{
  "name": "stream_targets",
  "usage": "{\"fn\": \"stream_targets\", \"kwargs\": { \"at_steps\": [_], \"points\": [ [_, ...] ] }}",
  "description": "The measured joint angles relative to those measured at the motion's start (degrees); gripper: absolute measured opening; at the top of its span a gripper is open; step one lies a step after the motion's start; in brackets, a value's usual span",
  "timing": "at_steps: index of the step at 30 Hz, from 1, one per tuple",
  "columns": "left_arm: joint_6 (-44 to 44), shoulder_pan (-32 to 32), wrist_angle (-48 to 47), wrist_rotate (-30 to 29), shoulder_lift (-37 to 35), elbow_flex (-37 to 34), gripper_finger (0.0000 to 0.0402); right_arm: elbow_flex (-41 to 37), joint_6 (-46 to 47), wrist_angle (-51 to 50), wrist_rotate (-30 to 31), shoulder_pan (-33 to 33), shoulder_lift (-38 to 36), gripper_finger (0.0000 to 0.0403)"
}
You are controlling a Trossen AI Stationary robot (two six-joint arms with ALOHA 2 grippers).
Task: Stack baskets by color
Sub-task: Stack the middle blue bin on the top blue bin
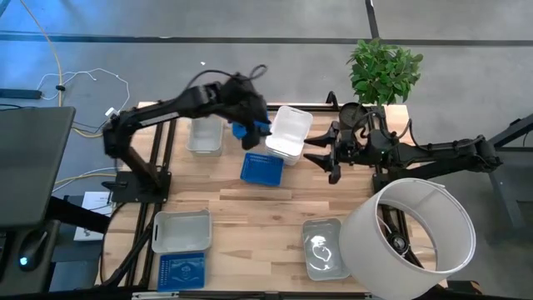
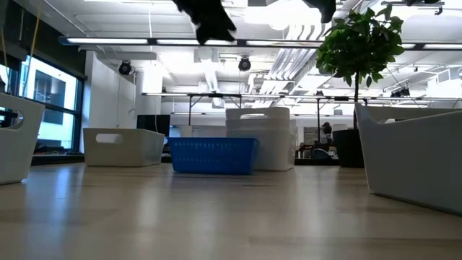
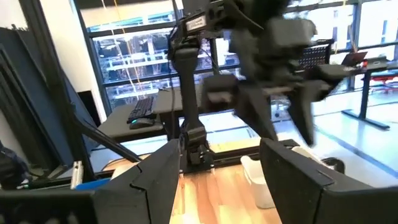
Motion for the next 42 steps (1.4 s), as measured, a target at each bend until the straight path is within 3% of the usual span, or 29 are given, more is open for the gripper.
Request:
{"fn": "stream_targets", "kwargs": {
  "at_steps": [8,13,18,27,42],
  "points": [
    [-12.67,-5.61,25.29,1.10,-19.66,-21.91,0.0161,0.00,0.00,0.18,0.54,0.02,0.00,0.0209],
    [-16.93,-13.09,40.19,-8.33,-30.68,-35.53,0.0161,0.00,-0.01,0.21,0.25,0.02,0.00,0.0209],
    [-14.64,-20.25,44.04,-20.75,-38.42,-44.08,0.0161,0.00,0.20,0.28,-0.72,0.02,0.00,0.0209],
    [-11.49,-27.46,43.63,-34.04,-46.07,-48.43,0.0161,0.00,0.58,0.70,-1.22,0.02,0.00,0.0209],
    [-9.79,-27.93,43.92,-34.54,-46.44,-48.43,0.0161,0.00,0.62,0.67,-1.23,0.03,0.00,0.0209]
  ]
}}
